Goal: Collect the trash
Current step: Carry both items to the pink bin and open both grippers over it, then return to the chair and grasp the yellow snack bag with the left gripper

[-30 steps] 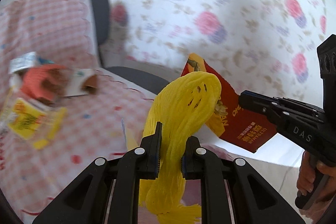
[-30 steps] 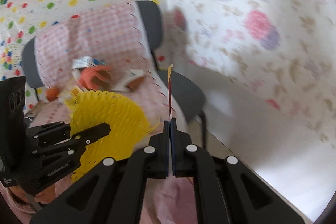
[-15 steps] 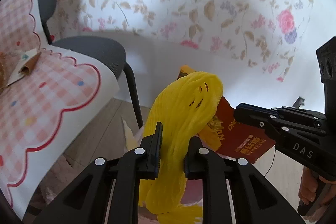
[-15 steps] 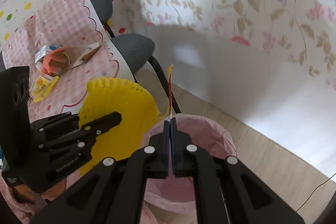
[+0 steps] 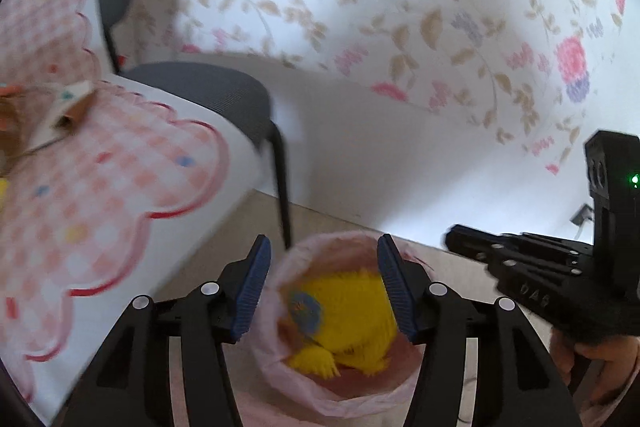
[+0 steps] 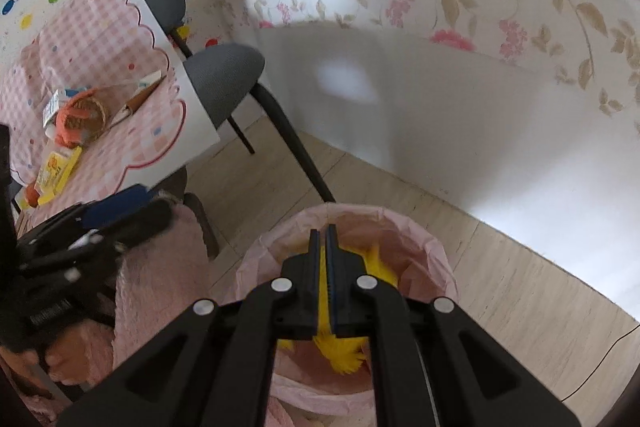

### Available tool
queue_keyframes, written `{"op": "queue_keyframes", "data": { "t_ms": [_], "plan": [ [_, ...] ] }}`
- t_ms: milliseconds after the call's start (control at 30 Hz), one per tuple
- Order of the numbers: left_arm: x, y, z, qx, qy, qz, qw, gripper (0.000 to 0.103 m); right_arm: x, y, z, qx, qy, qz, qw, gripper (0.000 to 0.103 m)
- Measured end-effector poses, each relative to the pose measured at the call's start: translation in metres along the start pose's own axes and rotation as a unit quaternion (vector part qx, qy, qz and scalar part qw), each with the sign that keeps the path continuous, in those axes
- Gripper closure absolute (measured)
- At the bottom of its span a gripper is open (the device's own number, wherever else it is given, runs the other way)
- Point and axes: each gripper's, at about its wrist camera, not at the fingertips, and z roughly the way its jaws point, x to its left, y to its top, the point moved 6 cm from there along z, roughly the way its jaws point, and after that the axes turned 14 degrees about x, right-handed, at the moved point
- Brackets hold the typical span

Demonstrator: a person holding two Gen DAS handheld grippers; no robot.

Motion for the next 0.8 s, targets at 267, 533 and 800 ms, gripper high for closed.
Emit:
{"op": "queue_keyframes", "data": {
  "t_ms": [267,533,800],
  "plan": [
    [0.042,-0.01,-0.056,-0.04,0.048,-0.047,0.997,0.047,0.026,0.02,-0.025,-0.037,-0.011,-0.044,0.998,0.1],
    [0.083,-0.028,-0.102,-0.06,0.075,-0.093,0.9911,0.047,0.085,0.038,-0.041,-0.058,0.014,-0.111,0.992,0.071],
    [0.156,-0.053,-0.151,-0.078,0.146,-0.167,0.972,0.046,0.163,0.064,-0.038,-0.066,0.047,-0.184,0.98,0.071]
  ]
}}
